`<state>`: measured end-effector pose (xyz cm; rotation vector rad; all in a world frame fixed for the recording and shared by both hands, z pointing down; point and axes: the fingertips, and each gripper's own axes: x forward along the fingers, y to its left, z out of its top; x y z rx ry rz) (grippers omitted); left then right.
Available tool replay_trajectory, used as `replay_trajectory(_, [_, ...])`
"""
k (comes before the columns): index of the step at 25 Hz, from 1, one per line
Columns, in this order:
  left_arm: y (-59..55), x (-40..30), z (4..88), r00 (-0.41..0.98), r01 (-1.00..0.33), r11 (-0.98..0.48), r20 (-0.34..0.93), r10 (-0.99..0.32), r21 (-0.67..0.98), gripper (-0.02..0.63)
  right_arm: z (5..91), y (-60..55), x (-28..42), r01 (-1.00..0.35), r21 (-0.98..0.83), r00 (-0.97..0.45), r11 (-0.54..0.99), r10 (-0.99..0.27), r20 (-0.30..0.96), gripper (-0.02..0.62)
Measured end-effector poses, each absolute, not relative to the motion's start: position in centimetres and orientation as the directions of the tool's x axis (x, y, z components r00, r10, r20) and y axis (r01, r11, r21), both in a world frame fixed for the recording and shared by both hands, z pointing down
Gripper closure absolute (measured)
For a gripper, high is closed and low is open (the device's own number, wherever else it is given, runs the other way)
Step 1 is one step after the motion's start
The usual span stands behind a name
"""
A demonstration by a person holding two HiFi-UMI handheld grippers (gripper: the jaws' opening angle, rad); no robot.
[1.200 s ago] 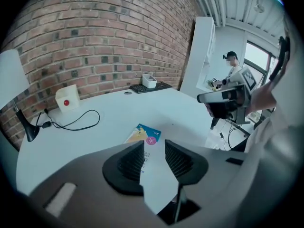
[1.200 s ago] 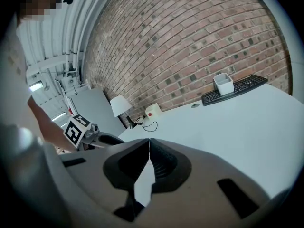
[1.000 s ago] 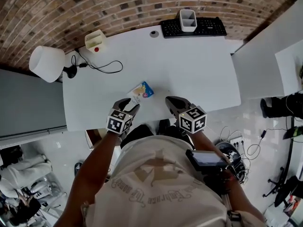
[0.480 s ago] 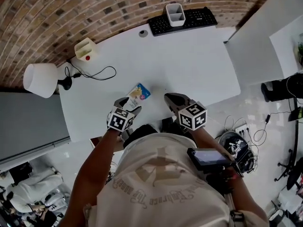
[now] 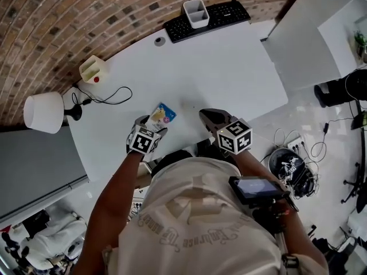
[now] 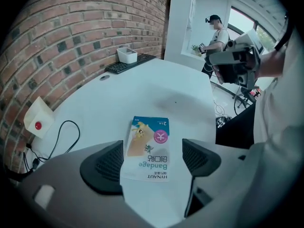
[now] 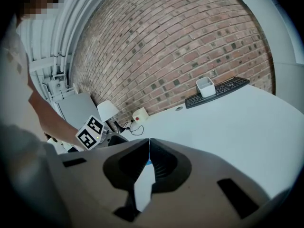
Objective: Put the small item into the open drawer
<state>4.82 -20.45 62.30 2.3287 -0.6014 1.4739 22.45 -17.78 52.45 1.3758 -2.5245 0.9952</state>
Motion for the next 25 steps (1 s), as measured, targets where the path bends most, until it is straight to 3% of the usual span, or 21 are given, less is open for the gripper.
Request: replay_trajectory(25, [-21.3, 5.5, 66.3, 0.211, -0.394, -0.918, 0.977, -0.033, 0.054, 0.213, 53.1, -18.7, 24.9, -0.795, -0.499, -0.564, 0.344, -0.723, 0.400, 0.589])
